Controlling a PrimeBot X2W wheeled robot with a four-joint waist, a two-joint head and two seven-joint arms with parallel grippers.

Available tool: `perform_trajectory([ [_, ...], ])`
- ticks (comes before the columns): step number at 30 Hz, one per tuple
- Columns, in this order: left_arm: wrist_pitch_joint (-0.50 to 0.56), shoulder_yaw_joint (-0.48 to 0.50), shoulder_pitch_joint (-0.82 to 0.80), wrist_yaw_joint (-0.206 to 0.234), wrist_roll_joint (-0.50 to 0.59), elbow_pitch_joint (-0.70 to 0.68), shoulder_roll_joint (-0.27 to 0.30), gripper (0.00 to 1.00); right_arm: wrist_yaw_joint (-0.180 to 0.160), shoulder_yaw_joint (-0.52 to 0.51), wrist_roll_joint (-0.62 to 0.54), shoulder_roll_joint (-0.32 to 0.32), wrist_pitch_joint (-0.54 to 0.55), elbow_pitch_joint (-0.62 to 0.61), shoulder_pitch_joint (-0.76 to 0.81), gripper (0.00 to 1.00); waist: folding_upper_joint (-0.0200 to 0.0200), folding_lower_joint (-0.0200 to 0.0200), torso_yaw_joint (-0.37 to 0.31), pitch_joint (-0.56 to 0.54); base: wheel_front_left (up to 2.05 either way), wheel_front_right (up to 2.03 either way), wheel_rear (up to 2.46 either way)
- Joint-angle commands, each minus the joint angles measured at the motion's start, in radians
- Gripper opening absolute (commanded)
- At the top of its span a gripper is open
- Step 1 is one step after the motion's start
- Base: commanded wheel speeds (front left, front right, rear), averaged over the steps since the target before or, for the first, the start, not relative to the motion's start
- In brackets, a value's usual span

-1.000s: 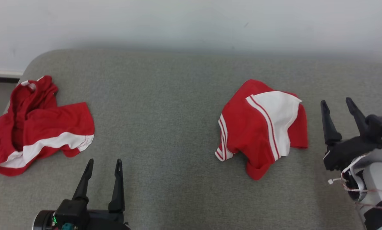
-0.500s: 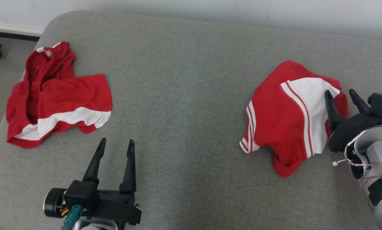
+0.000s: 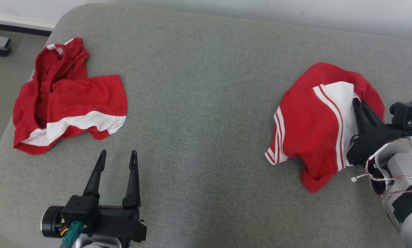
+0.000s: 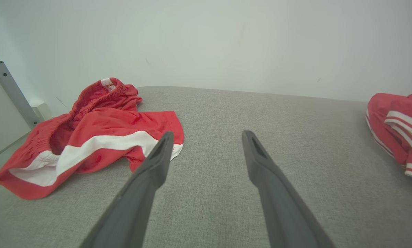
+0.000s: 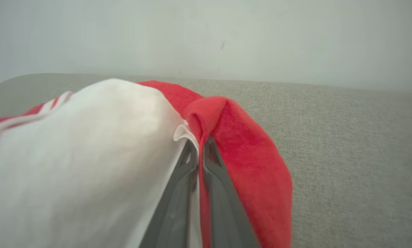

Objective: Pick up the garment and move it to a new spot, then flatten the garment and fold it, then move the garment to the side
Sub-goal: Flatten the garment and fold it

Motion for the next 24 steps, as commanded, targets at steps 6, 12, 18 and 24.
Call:
perform_trajectory([
  [6, -0.003, 0.014, 0.03, -0.003, 0.01, -0.005, -0.004, 1.0, -0.002, -0.022, 0.006, -0.037, -0.015, -0.122, 0.023, 0.0, -0.0001, 0.0, -0.073, -0.081, 0.0, 0.0, 0.0],
  [12, -0.003, 0.029, 0.058, 0.002, 0.014, -0.007, -0.005, 1.0, -0.002, -0.066, -0.048, -0.021, -0.015, -0.341, 0.129, 0.0, -0.0001, 0.0, -0.107, -0.127, 0.0, 0.0, 0.0],
  [18, -0.003, 0.045, 0.087, 0.002, 0.008, -0.013, -0.006, 1.0, -0.002, -0.038, -0.089, 0.044, -0.015, -0.528, 0.25, 0.0, -0.0001, 0.0, -0.123, -0.153, 0.0, 0.0, 0.0],
  [24, -0.003, 0.047, 0.1, -0.001, 0.008, -0.015, -0.008, 1.0, -0.002, 0.033, -0.107, 0.133, -0.013, -0.635, 0.353, 0.0, -0.0001, 0.0, -0.118, -0.168, 0.0, 0.0, 0.0],
])
